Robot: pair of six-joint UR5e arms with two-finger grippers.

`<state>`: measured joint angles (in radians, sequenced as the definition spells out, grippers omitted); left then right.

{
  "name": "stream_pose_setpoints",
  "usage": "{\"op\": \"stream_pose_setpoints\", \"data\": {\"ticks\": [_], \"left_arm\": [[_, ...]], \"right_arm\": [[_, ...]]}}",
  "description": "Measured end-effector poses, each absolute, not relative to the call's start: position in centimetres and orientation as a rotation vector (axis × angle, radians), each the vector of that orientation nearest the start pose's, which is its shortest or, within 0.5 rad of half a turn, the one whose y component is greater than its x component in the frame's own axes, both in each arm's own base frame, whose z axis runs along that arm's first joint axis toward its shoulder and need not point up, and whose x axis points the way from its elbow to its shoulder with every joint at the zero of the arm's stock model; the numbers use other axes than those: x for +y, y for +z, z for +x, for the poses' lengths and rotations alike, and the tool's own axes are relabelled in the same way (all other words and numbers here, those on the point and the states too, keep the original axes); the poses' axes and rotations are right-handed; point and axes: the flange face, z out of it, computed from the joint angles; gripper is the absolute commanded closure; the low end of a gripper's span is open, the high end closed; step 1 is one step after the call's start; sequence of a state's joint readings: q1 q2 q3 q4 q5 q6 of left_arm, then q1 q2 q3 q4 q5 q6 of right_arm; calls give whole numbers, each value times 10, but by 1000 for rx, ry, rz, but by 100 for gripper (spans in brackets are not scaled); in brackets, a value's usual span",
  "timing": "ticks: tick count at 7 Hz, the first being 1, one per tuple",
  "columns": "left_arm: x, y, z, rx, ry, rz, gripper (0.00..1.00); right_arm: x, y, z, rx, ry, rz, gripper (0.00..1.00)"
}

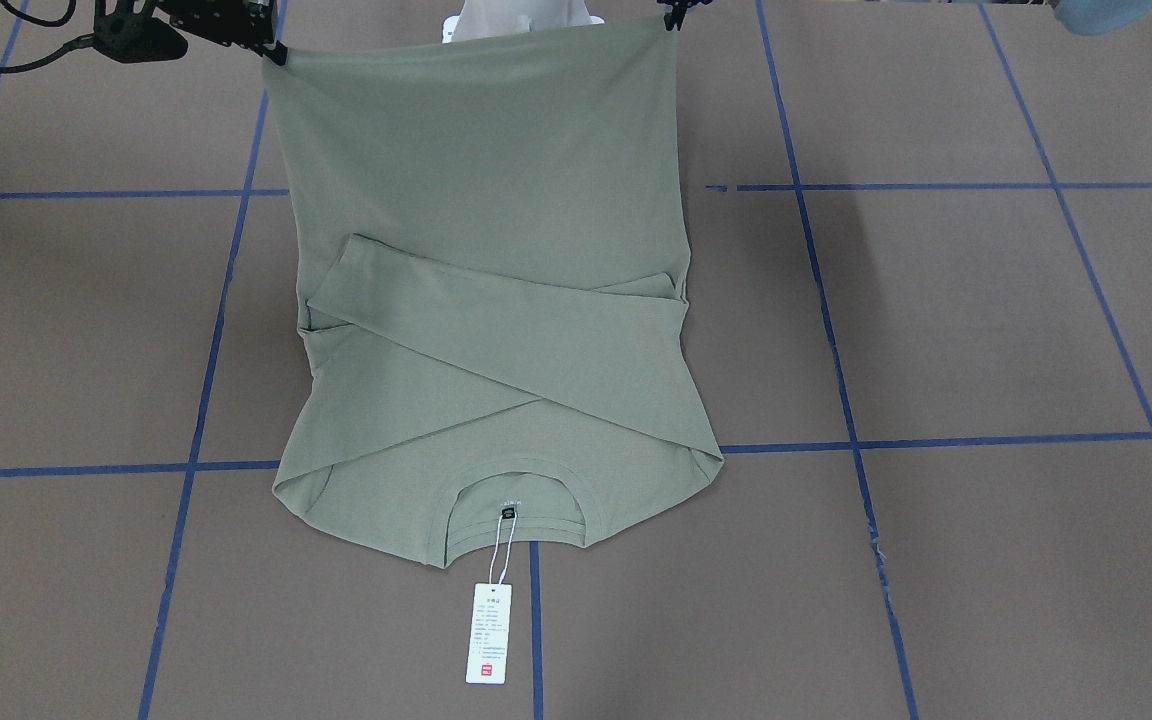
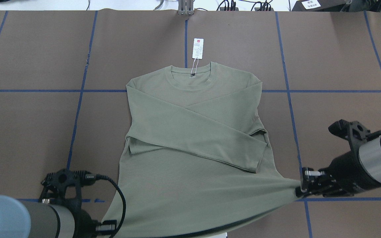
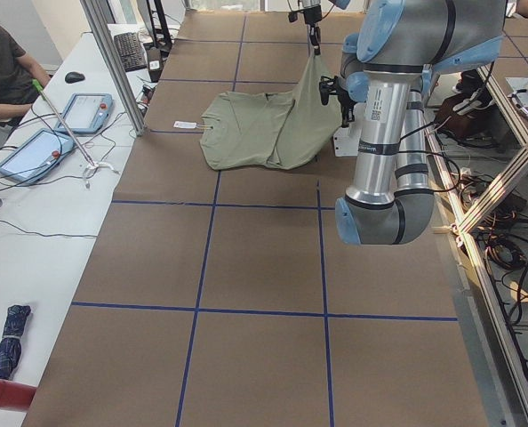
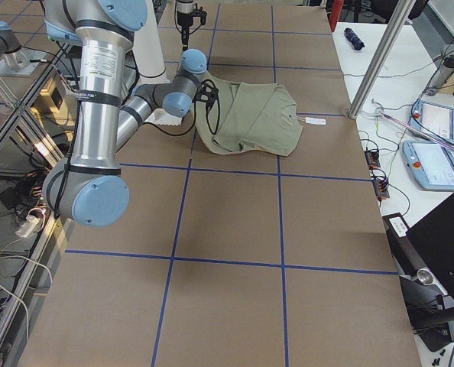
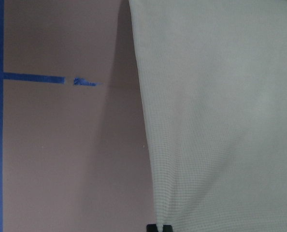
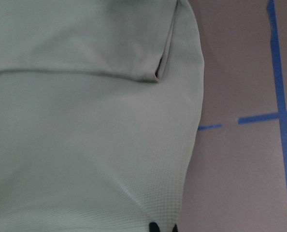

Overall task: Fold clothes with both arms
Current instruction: 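Lift the hem with both grippers and fold it toward the collar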

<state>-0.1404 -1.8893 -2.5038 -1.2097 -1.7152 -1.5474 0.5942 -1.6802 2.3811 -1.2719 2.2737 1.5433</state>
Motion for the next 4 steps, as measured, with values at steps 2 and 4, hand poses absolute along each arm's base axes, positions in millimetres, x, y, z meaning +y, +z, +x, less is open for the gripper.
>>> {"op": "stream_pose_setpoints", "data": {"ticks": [2, 4], "left_arm": [[-259, 179, 366, 872, -76, 53, 100], [-340, 183, 361, 841, -127, 129, 100]], "right_arm": [[-330, 292, -262, -1129, 245, -215, 100], [-383, 293, -257, -1135, 298, -141, 100]]}}
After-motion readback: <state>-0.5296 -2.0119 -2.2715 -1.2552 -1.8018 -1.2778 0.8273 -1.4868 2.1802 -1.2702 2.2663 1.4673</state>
